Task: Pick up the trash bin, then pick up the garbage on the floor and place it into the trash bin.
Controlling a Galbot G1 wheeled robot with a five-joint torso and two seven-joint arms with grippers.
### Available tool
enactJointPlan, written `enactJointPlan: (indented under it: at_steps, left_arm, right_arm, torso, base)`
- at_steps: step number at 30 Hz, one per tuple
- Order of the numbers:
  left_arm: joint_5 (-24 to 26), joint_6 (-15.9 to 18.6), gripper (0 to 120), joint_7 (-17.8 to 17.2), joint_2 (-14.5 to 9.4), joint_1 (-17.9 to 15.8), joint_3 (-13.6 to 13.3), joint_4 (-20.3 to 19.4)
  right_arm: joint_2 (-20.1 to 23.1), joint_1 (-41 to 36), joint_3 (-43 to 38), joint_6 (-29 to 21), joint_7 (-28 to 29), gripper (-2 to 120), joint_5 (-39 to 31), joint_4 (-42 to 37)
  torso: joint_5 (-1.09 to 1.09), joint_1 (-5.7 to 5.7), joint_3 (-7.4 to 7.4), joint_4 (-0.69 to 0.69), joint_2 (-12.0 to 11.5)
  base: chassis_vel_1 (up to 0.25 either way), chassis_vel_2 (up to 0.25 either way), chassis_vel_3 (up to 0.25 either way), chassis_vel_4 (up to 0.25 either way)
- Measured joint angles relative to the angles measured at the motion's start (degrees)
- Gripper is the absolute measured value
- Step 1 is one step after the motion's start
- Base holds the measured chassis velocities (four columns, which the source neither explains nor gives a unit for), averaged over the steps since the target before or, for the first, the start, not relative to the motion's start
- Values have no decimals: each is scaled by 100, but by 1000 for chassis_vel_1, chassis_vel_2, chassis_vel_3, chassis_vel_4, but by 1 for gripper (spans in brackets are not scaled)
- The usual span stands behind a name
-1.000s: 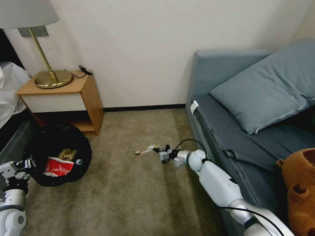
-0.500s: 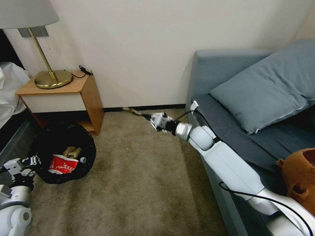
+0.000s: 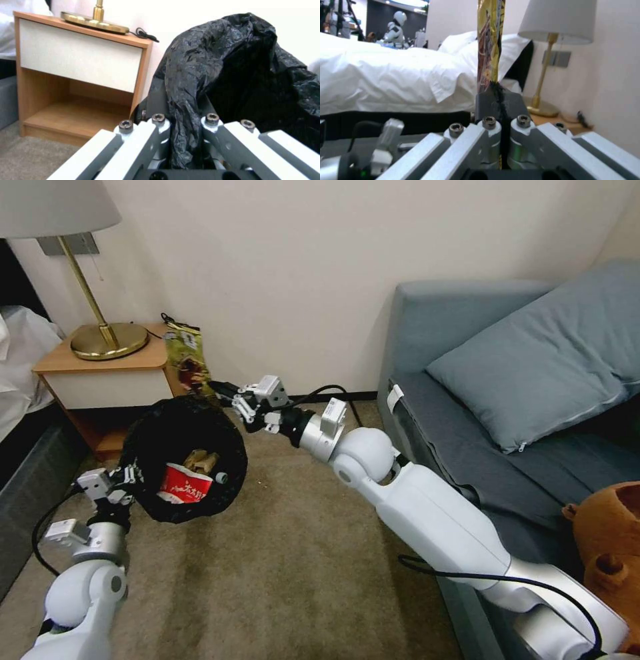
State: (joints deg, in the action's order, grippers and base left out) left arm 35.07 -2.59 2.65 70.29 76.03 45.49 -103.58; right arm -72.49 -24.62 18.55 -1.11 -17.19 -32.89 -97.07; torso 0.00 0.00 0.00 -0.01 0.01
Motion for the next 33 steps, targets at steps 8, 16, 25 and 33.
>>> enactJointPlan:
  at_steps: [8, 16, 25, 33]
  left_arm:
    - [-112, 15, 5, 4, 153, 54, -77, -95]
    - [-134, -25, 5, 31, 239, 159, -29, -123]
    - [-99, -65, 5, 47, 196, 196, 49, -99]
    - [0, -68, 5, -78, 207, 163, 130, 77]
  right_arm:
    - [-401, -332, 492, 501, 33, 0, 558, 1074]
    - [-594, -426, 681, 623, 176, 1, 993, 1499]
    - [-618, -507, 713, 566, 266, 36, 1063, 1356]
    - [-611, -618, 442, 435, 616, 64, 970, 1052]
  torso:
    - [0, 0, 0, 1, 0]
    - [0, 0, 0, 1, 0]
    - [0, 0, 0, 1, 0]
    - [0, 0, 0, 0, 0]
  base:
    - [0, 0, 0, 0]
    - [0, 0, 0, 0]
    - [0, 0, 0, 0]
    - [0, 0, 0, 0]
